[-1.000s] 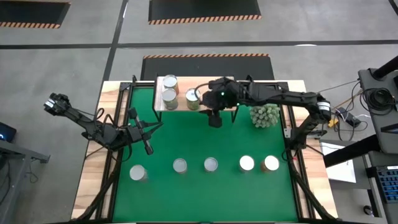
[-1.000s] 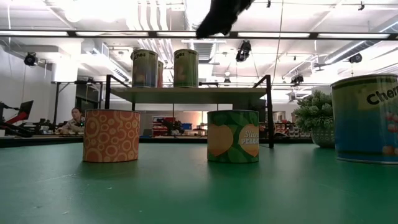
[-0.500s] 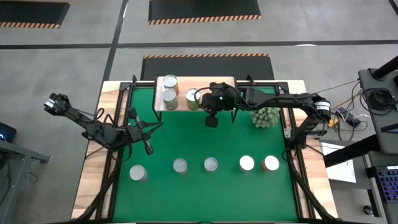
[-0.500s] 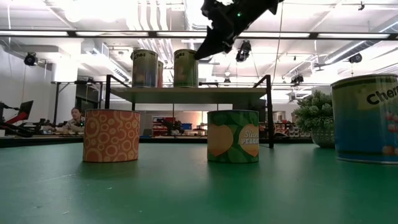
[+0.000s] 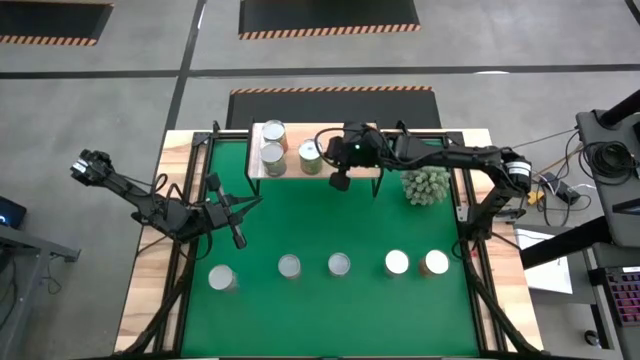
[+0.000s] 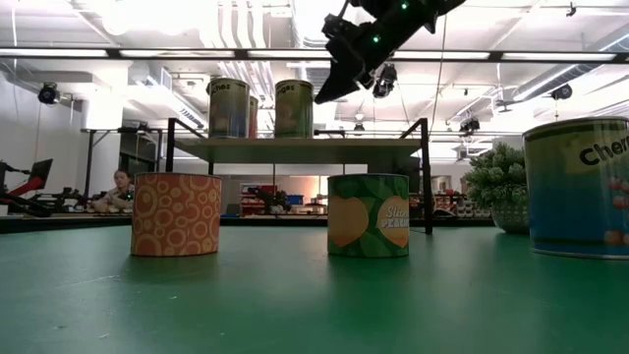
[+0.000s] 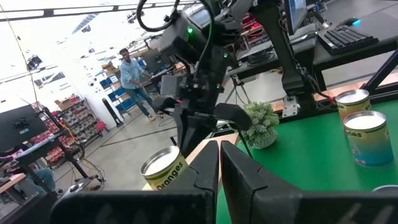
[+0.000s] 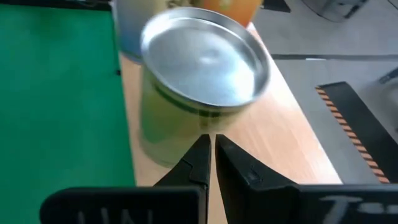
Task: Pick and place cans onto a shelf
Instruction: Put the canned oranges on the shelf
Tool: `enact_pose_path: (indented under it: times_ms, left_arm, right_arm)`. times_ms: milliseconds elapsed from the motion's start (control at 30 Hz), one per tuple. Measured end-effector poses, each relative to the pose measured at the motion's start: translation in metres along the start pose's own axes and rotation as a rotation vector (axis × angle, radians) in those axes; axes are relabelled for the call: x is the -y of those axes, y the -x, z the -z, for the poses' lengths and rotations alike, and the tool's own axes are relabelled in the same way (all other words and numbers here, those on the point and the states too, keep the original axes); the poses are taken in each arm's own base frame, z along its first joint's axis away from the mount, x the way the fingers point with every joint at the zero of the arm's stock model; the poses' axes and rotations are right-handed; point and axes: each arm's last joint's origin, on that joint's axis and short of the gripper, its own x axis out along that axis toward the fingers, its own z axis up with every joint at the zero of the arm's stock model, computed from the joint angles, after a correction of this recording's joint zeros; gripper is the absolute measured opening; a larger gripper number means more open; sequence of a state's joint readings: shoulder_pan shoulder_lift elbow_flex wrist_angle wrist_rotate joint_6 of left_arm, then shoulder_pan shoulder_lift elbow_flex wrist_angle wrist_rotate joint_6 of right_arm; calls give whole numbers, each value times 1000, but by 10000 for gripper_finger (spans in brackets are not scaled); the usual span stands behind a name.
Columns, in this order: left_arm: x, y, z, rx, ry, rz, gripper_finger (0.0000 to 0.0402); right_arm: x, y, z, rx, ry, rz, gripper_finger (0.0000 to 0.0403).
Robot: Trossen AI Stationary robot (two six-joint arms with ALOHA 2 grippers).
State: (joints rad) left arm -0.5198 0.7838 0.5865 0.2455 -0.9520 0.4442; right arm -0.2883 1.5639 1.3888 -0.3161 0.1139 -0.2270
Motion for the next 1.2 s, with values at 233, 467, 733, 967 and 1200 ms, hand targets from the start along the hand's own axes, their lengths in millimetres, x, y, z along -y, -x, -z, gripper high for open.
enact_pose_path:
  times_ms: [233, 467, 733, 967, 1200]
  left_arm:
    - [0, 0, 0, 0, 0, 0, 0]
    - [0, 0, 0, 0, 0, 1, 0]
    - [0, 0, 0, 0, 0, 0, 0]
    - [0, 0, 0, 0, 0, 0, 0]
    - [0, 0, 0, 0, 0, 0, 0]
  right_arm:
    - [7, -1, 4, -23, -10, 31, 13]
    - [20, -10, 3, 30, -17, 65, 13]
    - [19, -15, 1, 82, -17, 25, 13]
    - [18, -15, 0, 90, -16, 8, 13]
    - [18, -15, -1, 112, -25, -16, 13]
